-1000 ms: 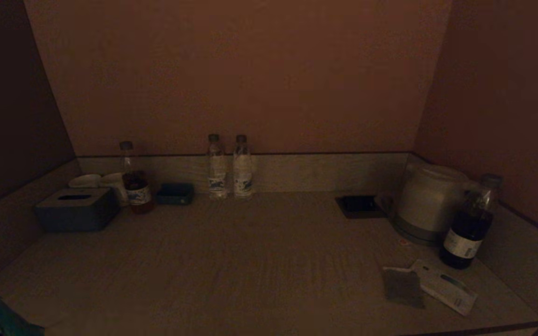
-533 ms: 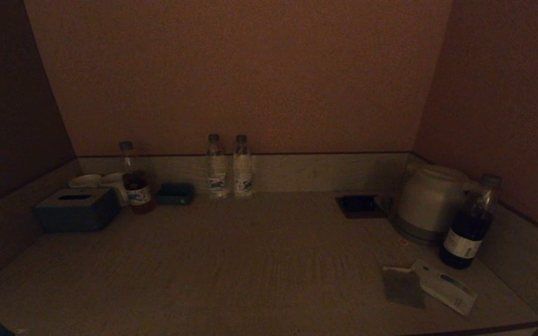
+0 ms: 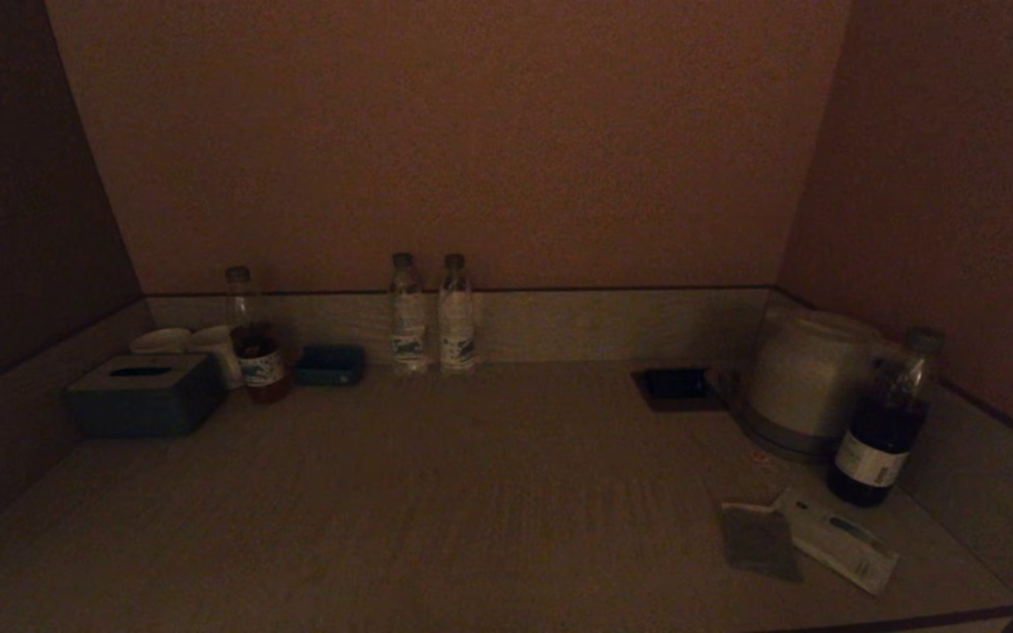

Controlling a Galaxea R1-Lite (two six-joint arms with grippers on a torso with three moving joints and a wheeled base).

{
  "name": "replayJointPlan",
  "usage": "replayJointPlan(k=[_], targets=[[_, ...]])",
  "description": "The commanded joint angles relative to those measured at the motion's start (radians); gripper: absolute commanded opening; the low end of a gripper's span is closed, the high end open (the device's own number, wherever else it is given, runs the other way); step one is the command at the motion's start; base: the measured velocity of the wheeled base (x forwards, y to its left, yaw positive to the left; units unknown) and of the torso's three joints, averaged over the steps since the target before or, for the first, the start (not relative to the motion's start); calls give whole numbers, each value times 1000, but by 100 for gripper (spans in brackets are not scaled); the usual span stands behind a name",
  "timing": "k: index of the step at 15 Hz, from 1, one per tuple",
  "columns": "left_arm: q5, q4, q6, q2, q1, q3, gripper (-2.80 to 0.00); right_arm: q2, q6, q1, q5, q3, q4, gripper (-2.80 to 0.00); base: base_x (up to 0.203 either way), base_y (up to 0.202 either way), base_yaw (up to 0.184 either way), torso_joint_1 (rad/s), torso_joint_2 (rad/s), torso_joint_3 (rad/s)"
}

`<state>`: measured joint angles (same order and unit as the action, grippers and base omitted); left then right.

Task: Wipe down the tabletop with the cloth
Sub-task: Place the tablecloth

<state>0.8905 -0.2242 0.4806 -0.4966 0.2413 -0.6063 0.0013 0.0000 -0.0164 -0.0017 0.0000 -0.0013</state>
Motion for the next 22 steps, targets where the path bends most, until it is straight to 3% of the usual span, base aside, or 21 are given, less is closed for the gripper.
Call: replayJointPlan(k=[1,5,9,10,12,14,17,19,22], targets=[[3,42,-39,109,-46,47,-280,0,0,0,0,0,0,-280,0,0,0,0,0,0],[-48,167,-180,193,-82,177,-280,0,0,0,0,0,0,-280,0,0,0,0,0,0],[-65,220,-233,220,-110,276,-280,0,0,0,0,0,0,-280,0,0,0,0,0,0],[-98,243,-263,215,-109,273,-280,0,0,0,0,0,0,-280,0,0,0,0,0,0],[-291,276,-318,198,-108,257,-280,0,0,0,0,0,0,-280,0,0,0,0,0,0],[-448,283,-324,133,-106,232,-280,0,0,0,0,0,0,-280,0,0,0,0,0,0],[-579,311,-289,-21,-102,203,-280,0,0,0,0,0,0,-280,0,0,0,0,0,0],[-591,337,-281,-123,-108,188,-280,0,0,0,0,0,0,-280,0,0,0,0,0,0],[-578,374,-267,-464,-175,129,-280,0,0,0,0,0,0,-280,0,0,0,0,0,0]])
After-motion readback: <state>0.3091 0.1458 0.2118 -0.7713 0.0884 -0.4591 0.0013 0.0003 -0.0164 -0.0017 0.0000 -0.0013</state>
